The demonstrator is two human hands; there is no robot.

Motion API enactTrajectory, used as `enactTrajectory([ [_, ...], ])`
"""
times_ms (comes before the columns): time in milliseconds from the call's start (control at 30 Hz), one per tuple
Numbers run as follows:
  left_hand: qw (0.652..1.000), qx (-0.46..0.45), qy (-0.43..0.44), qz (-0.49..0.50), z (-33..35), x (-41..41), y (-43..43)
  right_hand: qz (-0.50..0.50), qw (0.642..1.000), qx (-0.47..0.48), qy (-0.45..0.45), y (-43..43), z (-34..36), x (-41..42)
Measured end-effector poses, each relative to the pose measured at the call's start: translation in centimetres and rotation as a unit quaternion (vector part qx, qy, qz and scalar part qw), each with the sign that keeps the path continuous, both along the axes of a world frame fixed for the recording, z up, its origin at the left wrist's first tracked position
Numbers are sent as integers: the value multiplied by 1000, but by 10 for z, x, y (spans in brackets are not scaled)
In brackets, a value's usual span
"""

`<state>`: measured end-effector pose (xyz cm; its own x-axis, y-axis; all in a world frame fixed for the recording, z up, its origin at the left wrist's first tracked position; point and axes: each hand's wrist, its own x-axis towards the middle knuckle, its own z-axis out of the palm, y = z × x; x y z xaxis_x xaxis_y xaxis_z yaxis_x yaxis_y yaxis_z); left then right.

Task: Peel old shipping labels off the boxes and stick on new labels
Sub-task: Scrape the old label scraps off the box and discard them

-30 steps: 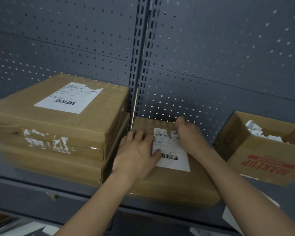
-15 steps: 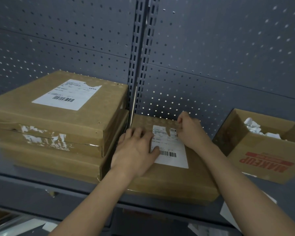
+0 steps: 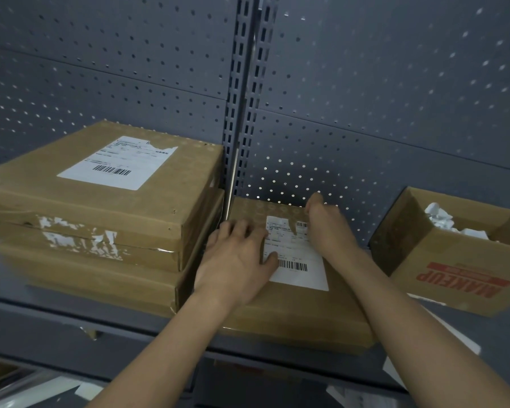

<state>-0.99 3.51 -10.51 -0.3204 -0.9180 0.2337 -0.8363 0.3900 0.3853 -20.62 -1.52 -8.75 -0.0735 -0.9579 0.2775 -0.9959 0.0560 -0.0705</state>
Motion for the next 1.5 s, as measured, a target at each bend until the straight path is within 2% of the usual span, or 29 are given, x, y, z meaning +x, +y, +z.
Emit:
enactTrajectory([
  [233, 1000, 3, 3, -1, 0, 1, 0, 32, 997, 26, -62, 5, 3, -4],
  [533, 1000, 1, 5, -1, -1, 0, -1, 75, 965, 3, -252, 11, 9, -19],
  [733, 1000, 1, -1, 1, -1, 0, -1, 61, 968, 36, -240, 5, 7, -19],
  [867, 1000, 1, 2, 4, -1, 0, -2, 59, 975, 3, -213, 2, 1, -14],
  [1200, 1000, -4, 12, 7, -2, 0, -2, 97, 944, 7, -315, 4, -3, -23],
  [1500, 1000, -10, 12, 4, -2, 0, -3, 134, 931, 18, -340, 22, 3, -30],
])
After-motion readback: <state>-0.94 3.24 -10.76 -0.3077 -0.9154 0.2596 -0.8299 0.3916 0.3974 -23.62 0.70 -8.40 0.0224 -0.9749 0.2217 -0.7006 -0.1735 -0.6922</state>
